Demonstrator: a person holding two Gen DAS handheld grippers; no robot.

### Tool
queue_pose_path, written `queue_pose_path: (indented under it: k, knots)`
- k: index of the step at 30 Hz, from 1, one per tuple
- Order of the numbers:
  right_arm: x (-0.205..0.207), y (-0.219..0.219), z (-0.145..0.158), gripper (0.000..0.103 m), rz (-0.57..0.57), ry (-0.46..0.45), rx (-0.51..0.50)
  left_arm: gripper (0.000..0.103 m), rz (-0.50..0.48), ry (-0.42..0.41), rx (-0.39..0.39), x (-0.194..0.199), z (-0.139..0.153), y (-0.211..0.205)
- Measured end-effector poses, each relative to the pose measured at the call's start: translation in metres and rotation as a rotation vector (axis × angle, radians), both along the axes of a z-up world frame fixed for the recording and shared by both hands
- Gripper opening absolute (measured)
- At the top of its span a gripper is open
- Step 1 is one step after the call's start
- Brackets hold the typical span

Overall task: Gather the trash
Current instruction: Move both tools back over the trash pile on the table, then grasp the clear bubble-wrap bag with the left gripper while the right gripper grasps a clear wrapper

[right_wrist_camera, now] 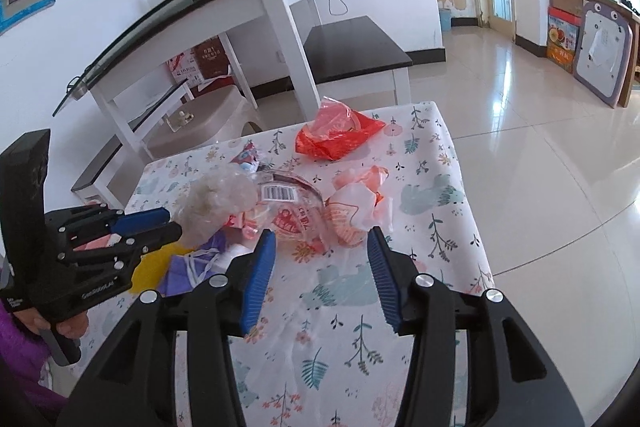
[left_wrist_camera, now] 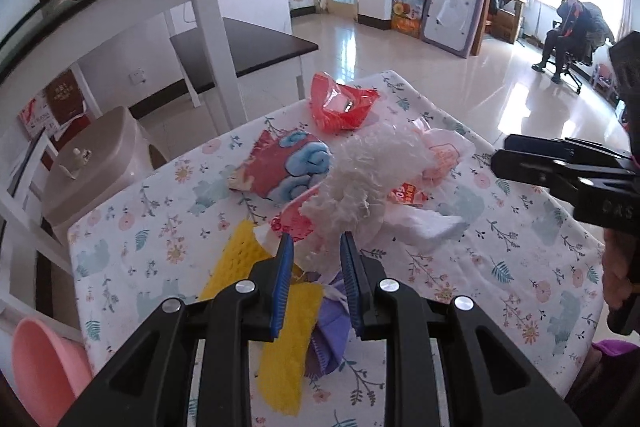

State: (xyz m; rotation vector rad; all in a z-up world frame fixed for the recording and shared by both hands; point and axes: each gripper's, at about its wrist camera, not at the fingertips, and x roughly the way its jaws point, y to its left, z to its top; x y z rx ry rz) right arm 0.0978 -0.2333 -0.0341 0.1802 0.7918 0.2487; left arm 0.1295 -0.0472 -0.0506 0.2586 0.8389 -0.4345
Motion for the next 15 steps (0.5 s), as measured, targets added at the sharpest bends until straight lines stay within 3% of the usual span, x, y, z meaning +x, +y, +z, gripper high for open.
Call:
queue_pose_path:
  k: [6,9,15]
  knots:
    - [0.010,0.001,-0.007,0.049,0.009,0.038,-0.005,0.022,-0.056,0.006,-0.022,-0.008,-0.008,-0.009]
    - [0.011,-0.002,-0.009,0.049,-0.002,0.055,-0.001,0.000,-0.079,0.001,-0.037,-0.013,-0.011,-0.016]
    - [0.002,-0.012,-0.005,0.049,-0.023,0.074,0.011,0.000,-0.086,-0.063,-0.087,-0.036,0.004,-0.020]
